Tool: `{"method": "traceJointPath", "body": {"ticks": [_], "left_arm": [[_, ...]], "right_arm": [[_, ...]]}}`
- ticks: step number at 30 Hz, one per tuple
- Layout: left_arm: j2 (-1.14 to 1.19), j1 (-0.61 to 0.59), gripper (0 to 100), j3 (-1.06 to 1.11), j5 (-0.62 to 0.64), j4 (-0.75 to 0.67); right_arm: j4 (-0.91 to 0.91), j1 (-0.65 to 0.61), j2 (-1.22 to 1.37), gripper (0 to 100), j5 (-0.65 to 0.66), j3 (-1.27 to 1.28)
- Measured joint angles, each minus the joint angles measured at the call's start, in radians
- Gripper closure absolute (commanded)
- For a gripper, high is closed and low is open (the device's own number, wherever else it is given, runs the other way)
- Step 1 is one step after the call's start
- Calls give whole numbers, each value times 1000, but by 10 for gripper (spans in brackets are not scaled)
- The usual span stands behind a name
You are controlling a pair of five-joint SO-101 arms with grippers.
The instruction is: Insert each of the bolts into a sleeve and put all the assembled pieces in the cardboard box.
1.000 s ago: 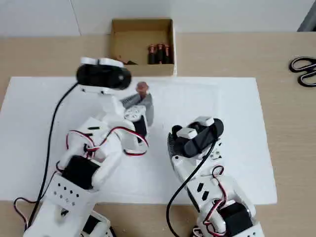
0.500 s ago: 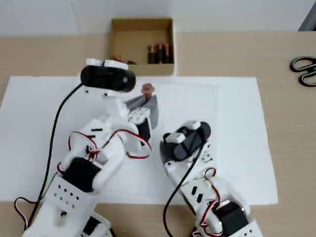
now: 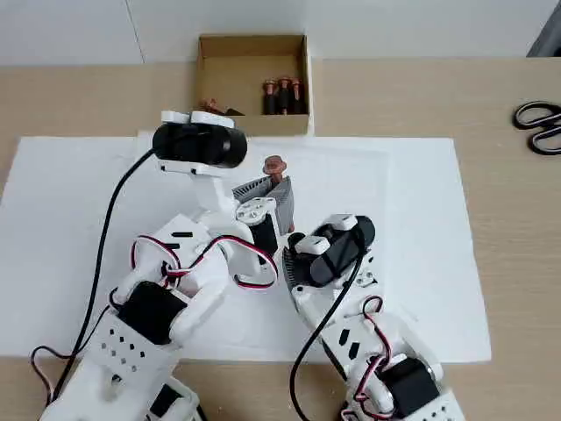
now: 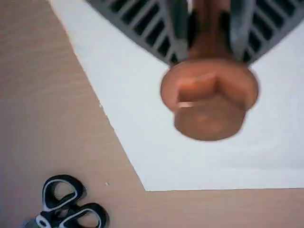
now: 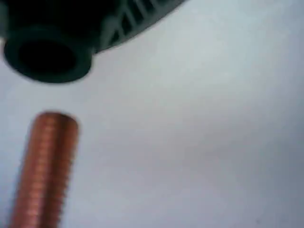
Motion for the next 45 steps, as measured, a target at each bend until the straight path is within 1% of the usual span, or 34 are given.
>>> {"method": "traceJointPath", "body": {"ticks": [5,11,25,31,35,41,45], "left_arm": [[0,0,994,0,8,0],[0,41,994,11,8,0],[0,46,994,69,8,2],[-9,52,994,100,-35,0],[-17,55,994,120,-37,0],[-17,94,994,121,-40,68],[-17,100,994,132,-40,78]], "right_arm": [[0,0,0,995,-5,0],[0,0,0,995,-5,0],[0,-3,0,995,-5,0],[0,-3,0,995,-5,5],[0,-3,0,995,-5,6],[0,-2,0,995,-5,6],[0,-3,0,995,-5,5]]}}
